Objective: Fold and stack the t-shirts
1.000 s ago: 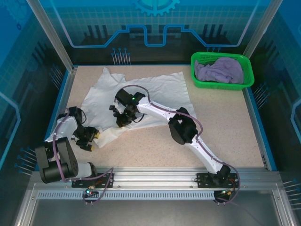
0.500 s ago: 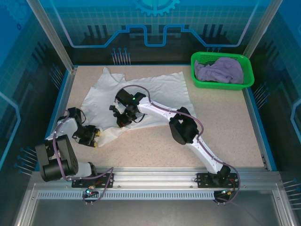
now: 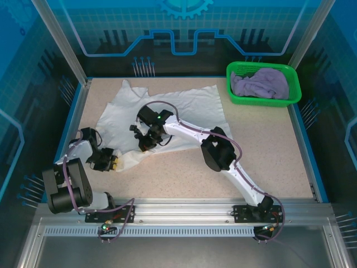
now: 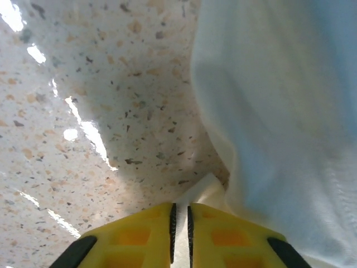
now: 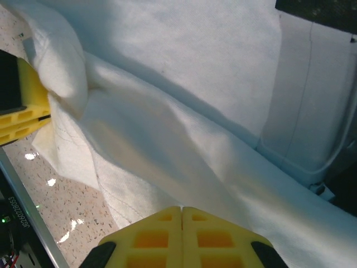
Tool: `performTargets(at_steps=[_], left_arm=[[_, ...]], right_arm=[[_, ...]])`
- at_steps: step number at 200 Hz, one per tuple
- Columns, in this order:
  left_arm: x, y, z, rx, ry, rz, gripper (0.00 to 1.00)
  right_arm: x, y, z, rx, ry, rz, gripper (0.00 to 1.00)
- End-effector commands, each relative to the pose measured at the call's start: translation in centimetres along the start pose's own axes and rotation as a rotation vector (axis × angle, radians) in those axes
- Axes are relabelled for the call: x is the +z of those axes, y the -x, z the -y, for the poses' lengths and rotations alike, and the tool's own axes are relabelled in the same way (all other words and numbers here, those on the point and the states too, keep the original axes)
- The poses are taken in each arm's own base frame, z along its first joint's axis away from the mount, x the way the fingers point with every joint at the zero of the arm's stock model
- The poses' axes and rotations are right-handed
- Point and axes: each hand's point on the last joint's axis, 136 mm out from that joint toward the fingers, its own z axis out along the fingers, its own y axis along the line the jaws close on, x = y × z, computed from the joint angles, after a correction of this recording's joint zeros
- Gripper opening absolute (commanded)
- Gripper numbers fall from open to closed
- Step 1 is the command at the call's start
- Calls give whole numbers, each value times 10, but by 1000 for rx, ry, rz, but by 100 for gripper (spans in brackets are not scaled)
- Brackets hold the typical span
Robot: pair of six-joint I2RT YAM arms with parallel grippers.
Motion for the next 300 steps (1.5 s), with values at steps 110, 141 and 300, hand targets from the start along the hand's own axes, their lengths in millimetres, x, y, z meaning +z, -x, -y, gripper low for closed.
performTargets(at_steps=[110,141,300], left_arm=[[-59,-10,38,220,-57,154,0],[-83,-12,55,278,-135,230,0],[-77,60,241,557,-308,387,1]], right_arm=[[-67,15,-9,-9,-87,136,4],[-87,27,0,19,-156,196,5],[-74,129,117,208,-325,458,27]])
